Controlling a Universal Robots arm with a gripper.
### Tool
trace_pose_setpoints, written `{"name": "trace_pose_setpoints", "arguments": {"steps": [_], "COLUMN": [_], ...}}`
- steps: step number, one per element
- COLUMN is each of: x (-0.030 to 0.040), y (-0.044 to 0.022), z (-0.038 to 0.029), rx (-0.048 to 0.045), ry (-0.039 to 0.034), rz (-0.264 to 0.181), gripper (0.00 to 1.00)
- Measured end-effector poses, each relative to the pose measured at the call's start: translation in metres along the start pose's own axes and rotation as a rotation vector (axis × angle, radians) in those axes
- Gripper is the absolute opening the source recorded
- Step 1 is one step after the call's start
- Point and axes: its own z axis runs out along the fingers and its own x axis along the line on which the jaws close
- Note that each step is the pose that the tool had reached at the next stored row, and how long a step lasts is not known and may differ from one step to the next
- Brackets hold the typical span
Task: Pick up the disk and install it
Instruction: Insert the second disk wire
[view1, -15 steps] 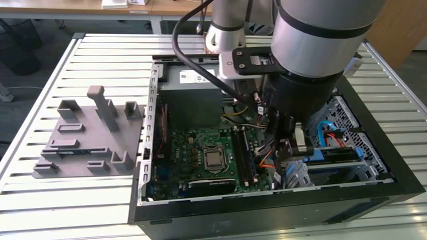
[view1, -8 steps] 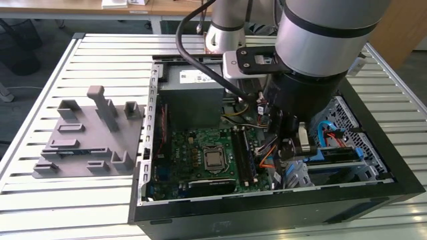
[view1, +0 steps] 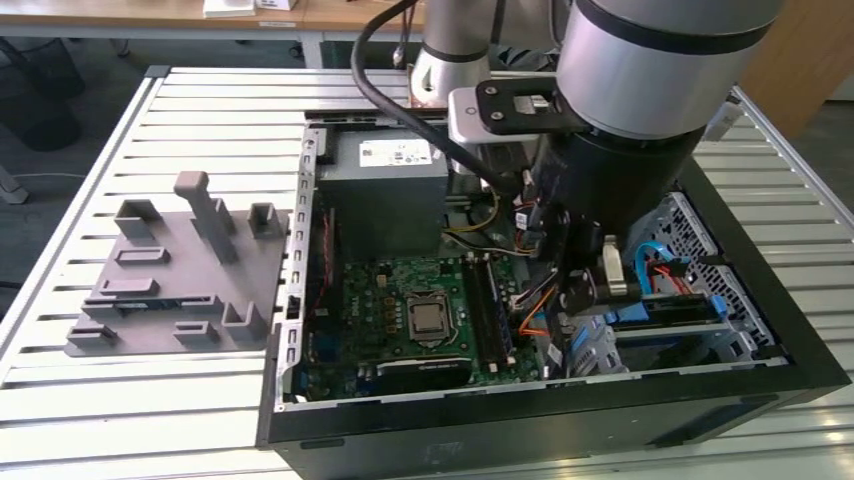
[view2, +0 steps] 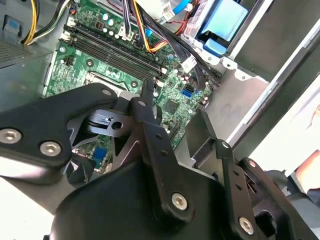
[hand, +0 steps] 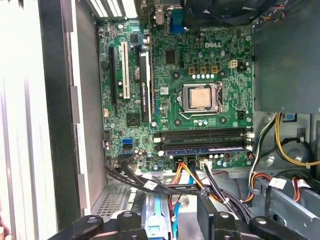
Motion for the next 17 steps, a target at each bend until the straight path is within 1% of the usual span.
{"name": "trace_pose_setpoints", "arguments": {"steps": [3,4,5,6,10,15,16,17], "x": [-0.0005,-0.0009,-0.0014,-0.0019,-0.0040,-0.0065,-0.0066,-0.0066], "y": [-0.0027,-0.0040,-0.0052,-0.0066,-0.0137,-0.0254,-0.0272,-0.0273], "z": [-0.0020,-0.0019,-0.0019,-0.0018,-0.0013,-0.0002,0.0000,0.0000], "rx": [-0.0064,-0.0082,-0.0098,-0.0116,-0.0220,-0.0417,-0.0441,-0.0443], "ry": [0.0001,0.0001,0.0003,0.0004,0.0009,0.0013,0.0013,0.0014], "rz": [0.000,0.000,0.001,0.001,0.001,0.002,0.002,0.002], "gripper": [0.52,0.45,0.45,0.39,0.39,0.39,0.39,0.39]}}
